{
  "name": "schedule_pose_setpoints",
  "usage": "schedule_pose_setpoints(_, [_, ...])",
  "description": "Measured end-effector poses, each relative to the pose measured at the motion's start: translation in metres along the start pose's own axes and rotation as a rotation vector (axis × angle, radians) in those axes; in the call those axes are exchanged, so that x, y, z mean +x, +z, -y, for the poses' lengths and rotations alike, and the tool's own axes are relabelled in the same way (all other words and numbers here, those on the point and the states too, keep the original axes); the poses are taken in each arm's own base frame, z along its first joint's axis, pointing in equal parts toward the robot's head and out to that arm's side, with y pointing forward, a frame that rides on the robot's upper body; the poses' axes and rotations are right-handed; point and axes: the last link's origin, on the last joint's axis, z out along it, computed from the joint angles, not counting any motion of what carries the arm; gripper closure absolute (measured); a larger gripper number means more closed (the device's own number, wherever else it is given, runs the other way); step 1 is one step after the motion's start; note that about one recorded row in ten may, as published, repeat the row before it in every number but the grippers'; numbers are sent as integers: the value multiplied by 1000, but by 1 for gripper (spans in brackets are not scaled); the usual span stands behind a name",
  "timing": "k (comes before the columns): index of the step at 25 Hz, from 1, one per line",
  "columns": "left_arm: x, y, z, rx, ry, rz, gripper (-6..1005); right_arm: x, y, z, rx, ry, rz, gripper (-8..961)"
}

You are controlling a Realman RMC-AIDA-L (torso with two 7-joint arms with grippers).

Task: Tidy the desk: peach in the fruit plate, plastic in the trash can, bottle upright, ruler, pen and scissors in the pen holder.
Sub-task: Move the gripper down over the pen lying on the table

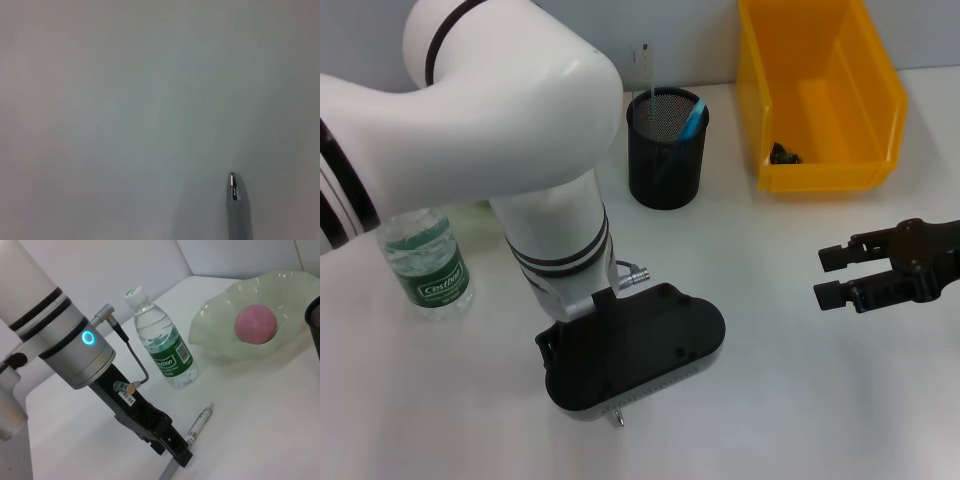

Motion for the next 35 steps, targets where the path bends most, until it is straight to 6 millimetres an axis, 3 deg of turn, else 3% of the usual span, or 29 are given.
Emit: schedule_pose_setpoints(35, [-2,12,-4,14,31,5,592,2,-3,1,6,17,-8,185])
